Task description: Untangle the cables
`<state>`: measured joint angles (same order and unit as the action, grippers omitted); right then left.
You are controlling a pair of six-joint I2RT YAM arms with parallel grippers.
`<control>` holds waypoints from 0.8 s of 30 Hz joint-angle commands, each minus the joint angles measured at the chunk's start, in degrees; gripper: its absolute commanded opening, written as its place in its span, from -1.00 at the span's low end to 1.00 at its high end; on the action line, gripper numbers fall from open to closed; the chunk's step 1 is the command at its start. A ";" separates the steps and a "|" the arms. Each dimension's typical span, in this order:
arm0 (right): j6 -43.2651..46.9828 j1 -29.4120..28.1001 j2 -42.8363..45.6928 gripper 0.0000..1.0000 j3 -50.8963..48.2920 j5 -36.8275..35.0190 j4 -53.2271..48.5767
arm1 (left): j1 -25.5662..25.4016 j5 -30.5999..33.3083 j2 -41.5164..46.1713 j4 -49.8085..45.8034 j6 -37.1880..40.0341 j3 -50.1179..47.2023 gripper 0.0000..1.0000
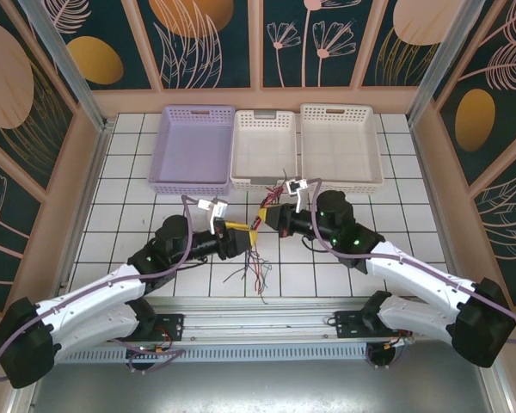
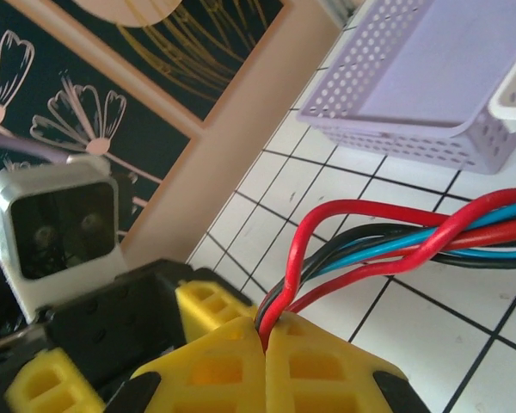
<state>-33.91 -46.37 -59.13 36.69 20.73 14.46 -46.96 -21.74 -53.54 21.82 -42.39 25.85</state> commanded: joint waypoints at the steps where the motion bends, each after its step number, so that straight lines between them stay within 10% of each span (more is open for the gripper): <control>1: 2.97 -1.17 1.31 -1.00 0.53 1.99 2.69 | -0.28 1.30 -2.17 -2.13 2.42 3.43 0.05; 9: 3.88 -1.53 1.30 -1.00 0.75 2.30 1.94 | -0.27 1.07 -3.58 -3.28 3.44 4.64 -0.41; 18: 4.03 -1.62 1.19 -1.00 0.82 2.92 1.96 | -0.24 1.30 0.55 -1.50 2.75 1.94 0.02; 24: 4.03 -1.57 1.30 -1.00 1.19 2.91 1.36 | -0.23 1.10 1.78 -1.49 2.71 1.12 -0.24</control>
<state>-31.35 -47.48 -59.13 36.69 22.59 14.37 -46.96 -20.49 -52.49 19.31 -40.16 28.03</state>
